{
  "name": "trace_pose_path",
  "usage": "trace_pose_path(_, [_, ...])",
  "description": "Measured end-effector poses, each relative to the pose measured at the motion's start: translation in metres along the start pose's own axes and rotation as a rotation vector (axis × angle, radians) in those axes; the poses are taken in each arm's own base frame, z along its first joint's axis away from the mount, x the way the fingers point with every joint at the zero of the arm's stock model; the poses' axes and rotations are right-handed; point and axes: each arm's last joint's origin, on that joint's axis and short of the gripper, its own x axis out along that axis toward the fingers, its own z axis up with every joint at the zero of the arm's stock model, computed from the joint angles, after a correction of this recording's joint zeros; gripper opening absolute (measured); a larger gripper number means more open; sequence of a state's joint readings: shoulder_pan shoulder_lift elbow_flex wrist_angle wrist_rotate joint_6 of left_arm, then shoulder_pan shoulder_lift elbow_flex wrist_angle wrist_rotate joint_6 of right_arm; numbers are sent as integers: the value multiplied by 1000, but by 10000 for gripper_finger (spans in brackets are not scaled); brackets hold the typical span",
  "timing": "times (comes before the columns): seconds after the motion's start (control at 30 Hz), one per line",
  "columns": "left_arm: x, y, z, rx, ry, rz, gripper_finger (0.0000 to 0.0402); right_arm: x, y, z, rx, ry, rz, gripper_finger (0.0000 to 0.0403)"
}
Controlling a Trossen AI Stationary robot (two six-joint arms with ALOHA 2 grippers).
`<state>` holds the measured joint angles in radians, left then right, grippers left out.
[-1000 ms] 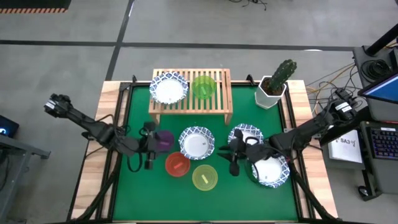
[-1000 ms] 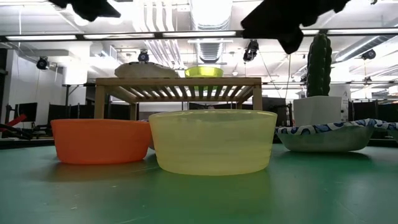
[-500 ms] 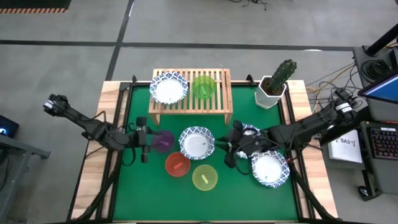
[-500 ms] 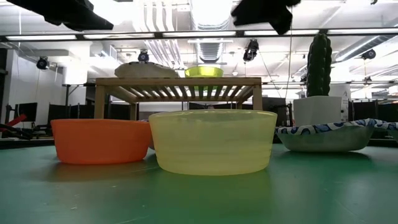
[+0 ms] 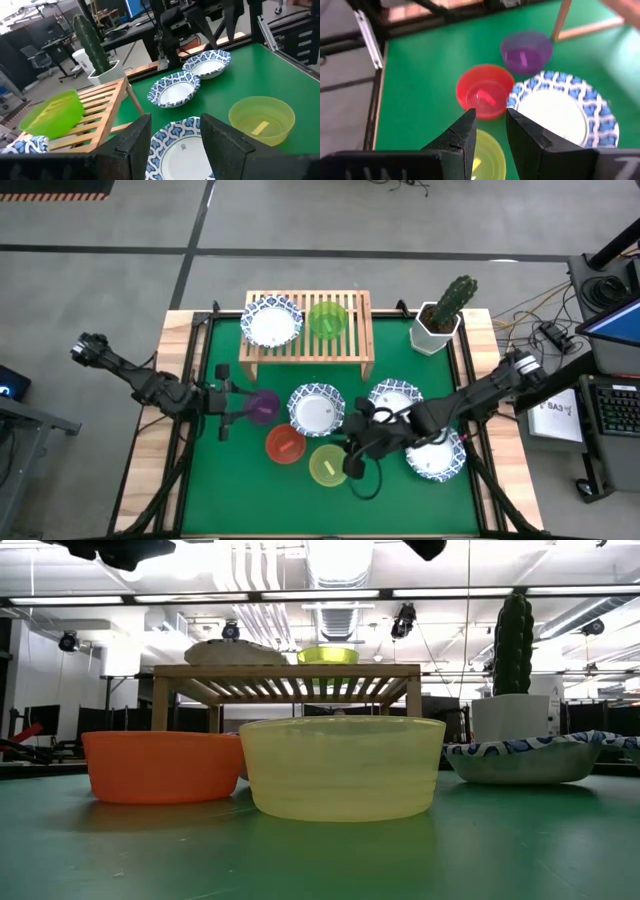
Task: Place and stack bowls onto a shelf
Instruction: Stack the small yellow bowl on top of the small green bowl on the shelf
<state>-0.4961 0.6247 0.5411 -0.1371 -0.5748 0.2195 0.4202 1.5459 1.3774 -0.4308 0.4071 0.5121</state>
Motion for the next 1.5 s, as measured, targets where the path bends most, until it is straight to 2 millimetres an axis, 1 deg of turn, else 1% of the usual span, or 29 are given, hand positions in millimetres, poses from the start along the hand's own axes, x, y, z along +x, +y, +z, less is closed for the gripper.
trace_pose_path(0.07, [-4, 1, 0, 6, -18, -57, 152, 5, 4, 2, 6, 52, -14, 95])
trace_pose_path(0.17, [-11, 1, 2, -4, -96, -205, 152, 14, 10, 4, 22, 119, -27, 95])
trace_pose_path(0.23, [-15, -1, -3, 6, -139, -295, 152, 18, 13, 5, 20, 135, -27, 95])
trace_pose_path(0.3, [-17, -3, -10, 13, -204, -318, 152, 21, 14, 6, 16, 139, -29, 95])
trace_pose_path(0.4, [-19, -2, -23, 16, -284, -272, 152, 23, 15, 5, 13, 144, -32, 95])
trace_pose_path(0.53, [-23, 1, -39, 3, -306, -180, 152, 24, 11, 5, 28, 150, -44, 95])
trace_pose_path(0.6, [-26, 4, -44, -17, -313, -131, 152, 25, 8, 6, 40, 152, -55, 95])
trace_pose_path(0.77, [-33, 11, -50, -83, -395, -37, 152, 31, -2, 10, 64, 174, -53, 95])
trace_pose_path(0.97, [-31, 11, -66, -108, -397, 42, 152, 42, -9, 8, 79, 222, -29, 95])
trace_pose_path(1.13, [-31, 13, -68, -159, -454, 73, 152, 46, -7, 5, 88, 248, -10, 95])
trace_pose_path(1.2, [-29, 11, -72, -158, -471, 82, 152, 46, -7, 5, 94, 247, -11, 95])
trace_pose_path(1.3, [-26, 8, -78, -139, -457, 85, 152, 46, -7, 5, 105, 248, -13, 95])
trace_pose_path(1.5, [-25, 9, -80, -149, -443, 111, 152, 45, -8, 2, 143, 291, -11, 95])
